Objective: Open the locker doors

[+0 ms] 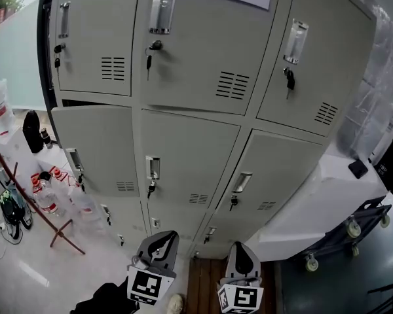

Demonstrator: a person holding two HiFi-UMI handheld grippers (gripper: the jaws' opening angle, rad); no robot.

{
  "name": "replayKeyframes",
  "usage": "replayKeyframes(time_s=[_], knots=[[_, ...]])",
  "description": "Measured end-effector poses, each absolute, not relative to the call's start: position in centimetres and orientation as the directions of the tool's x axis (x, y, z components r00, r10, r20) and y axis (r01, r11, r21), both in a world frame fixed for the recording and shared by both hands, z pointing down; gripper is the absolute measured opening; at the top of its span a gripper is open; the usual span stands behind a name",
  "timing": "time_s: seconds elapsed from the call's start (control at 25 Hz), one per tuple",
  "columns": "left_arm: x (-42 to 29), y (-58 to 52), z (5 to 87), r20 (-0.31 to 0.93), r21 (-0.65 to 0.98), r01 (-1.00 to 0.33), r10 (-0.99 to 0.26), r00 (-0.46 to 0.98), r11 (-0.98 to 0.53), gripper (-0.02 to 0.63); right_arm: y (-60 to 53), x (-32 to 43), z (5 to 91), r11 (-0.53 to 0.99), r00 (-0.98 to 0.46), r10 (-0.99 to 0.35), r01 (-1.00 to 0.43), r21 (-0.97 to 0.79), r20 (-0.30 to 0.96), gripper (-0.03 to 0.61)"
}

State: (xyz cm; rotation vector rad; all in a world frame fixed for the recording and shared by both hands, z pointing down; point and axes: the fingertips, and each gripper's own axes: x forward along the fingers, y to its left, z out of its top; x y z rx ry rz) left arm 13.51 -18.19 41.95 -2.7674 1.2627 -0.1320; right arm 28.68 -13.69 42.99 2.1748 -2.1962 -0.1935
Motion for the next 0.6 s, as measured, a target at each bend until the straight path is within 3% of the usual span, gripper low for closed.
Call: replayKeyframes(time_s=[0.44, 0.52, 0.6], knots=[[16.9, -25.2, 42.9, 0.065, -0.112, -0.767, -0.775, 0.629, -0.632, 0.025, -22.1, 32.3, 43.5, 0.032, -0.035, -0.999, -0.995, 0.097, -0.03, 0.017], [17.2, -26.1, 43.1, 0.07, -0.111, -0.772, -0.78, 0.622, -0.626, 0.025, -23.6, 32.5, 43.4, 0.054, -0.058, -0.998, -0.994, 0.1, -0.032, 0.096], [17.5, -26.9, 43.2, 0.071, -0.108, -0.776, -0.784, 0.617, -0.621, 0.025, -24.9, 32.9, 43.2, 0.062, -0.067, -0.997, -0.992, 0.106, -0.037, 0.13]])
